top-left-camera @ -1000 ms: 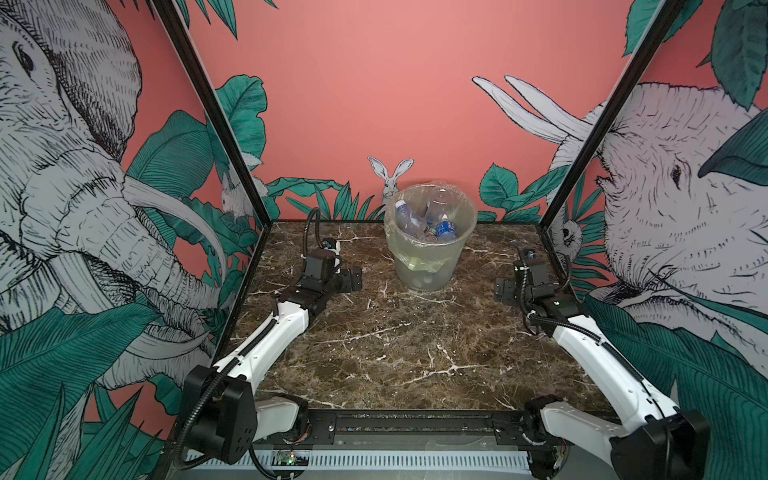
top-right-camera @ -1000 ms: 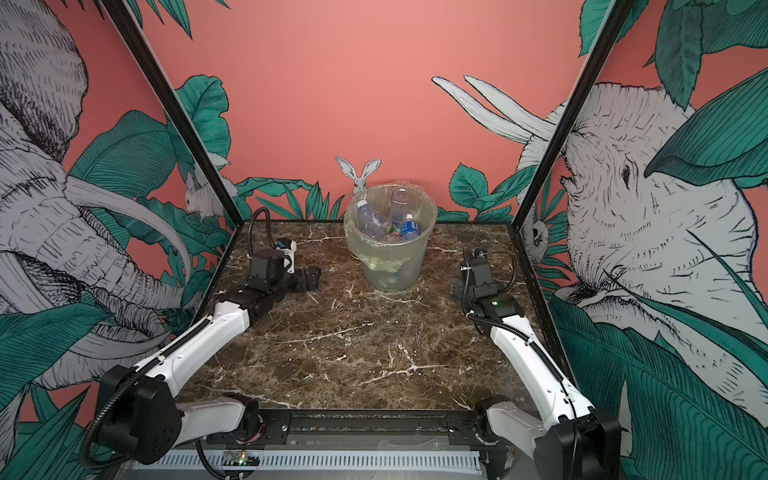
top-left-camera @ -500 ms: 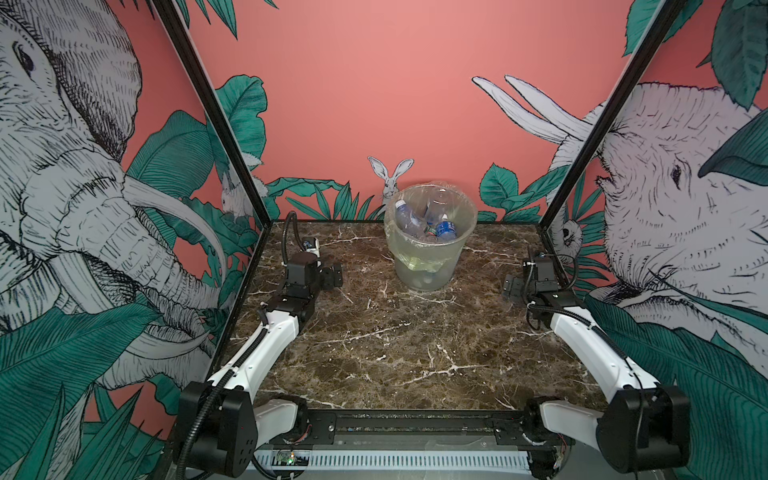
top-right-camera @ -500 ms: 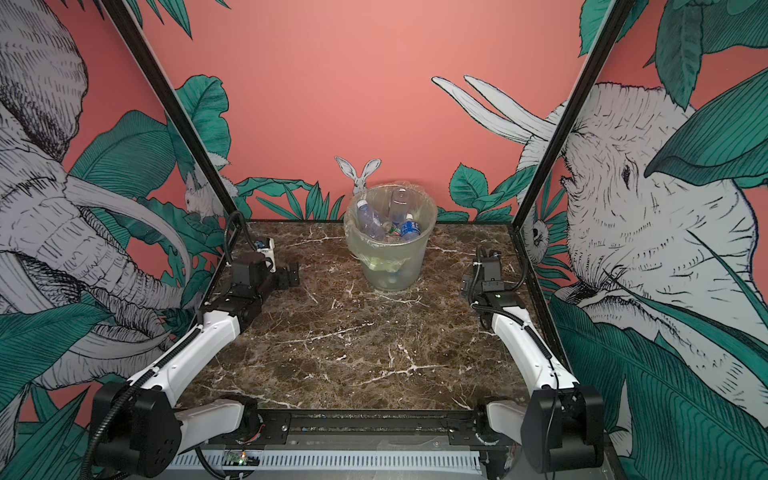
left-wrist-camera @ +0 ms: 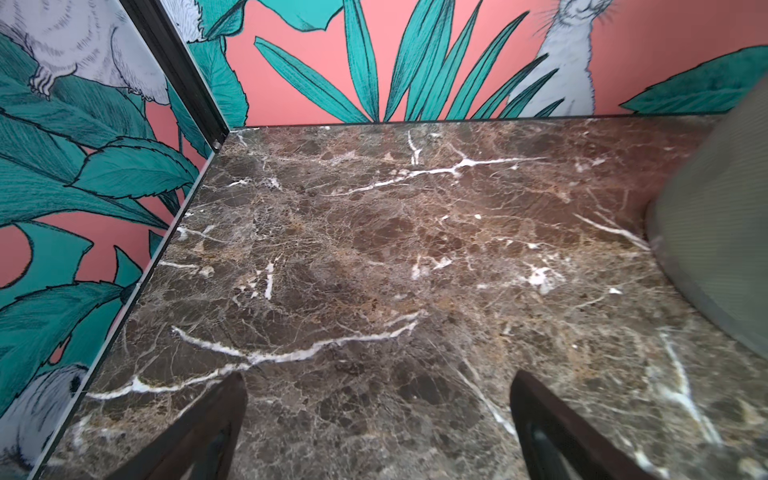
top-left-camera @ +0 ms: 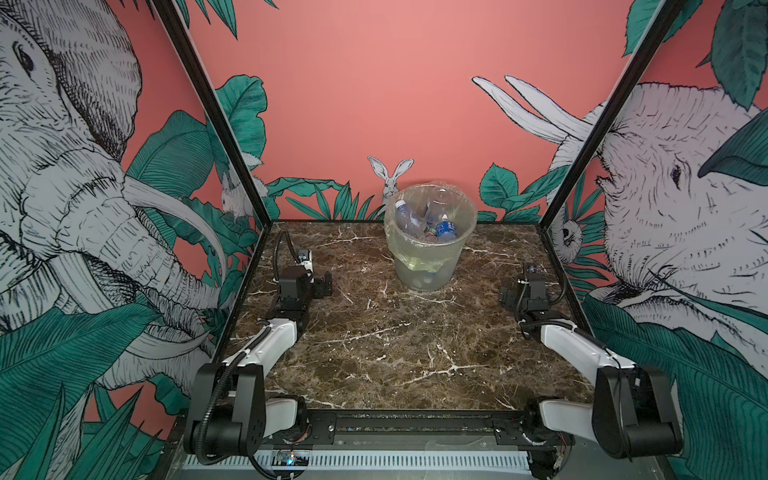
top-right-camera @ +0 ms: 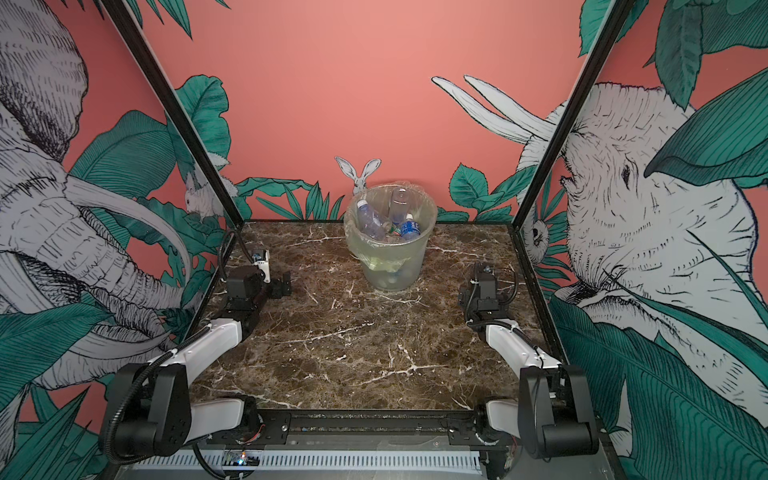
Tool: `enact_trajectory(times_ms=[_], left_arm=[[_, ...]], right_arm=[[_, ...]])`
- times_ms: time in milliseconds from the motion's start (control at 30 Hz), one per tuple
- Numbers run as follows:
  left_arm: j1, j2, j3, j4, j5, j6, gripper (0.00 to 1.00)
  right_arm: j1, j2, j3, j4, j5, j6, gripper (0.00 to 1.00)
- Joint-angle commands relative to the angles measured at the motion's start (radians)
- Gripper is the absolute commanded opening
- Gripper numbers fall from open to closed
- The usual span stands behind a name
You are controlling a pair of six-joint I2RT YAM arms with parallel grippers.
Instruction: Throw the plastic bottles in the bin
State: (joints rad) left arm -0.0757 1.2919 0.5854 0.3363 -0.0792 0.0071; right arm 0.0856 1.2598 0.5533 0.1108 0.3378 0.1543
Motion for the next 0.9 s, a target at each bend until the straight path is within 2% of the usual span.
enact_trajectory(times_ms=[0, 100, 200, 467, 700, 867], left_arm=[[0.010, 0.032, -0.032, 0.093, 0.017, 0.055, 1.00], [0.011, 0.068, -0.067, 0.170, 0.014, 0.099, 1.00], [0.010, 0.135, -0.129, 0.354, 0.019, 0.127, 1.00], [0.030, 0.270, -0.185, 0.574, 0.083, 0.128, 1.00], [0.035, 0.261, -0.174, 0.534, 0.087, 0.123, 1.00], [0.034, 0.260, -0.173, 0.526, 0.087, 0.125, 1.00]], right_arm=[[-0.001, -0.018, -0.037, 0.223, -0.006, -0.081, 0.99], [-0.002, 0.007, -0.044, 0.251, -0.004, -0.100, 0.99], [-0.001, 0.042, -0.053, 0.299, -0.016, -0.110, 0.99], [-0.002, 0.094, -0.108, 0.454, -0.054, -0.139, 1.00], [-0.003, 0.120, -0.138, 0.554, -0.070, -0.154, 1.00], [-0.003, 0.240, -0.177, 0.789, -0.118, -0.172, 1.00]])
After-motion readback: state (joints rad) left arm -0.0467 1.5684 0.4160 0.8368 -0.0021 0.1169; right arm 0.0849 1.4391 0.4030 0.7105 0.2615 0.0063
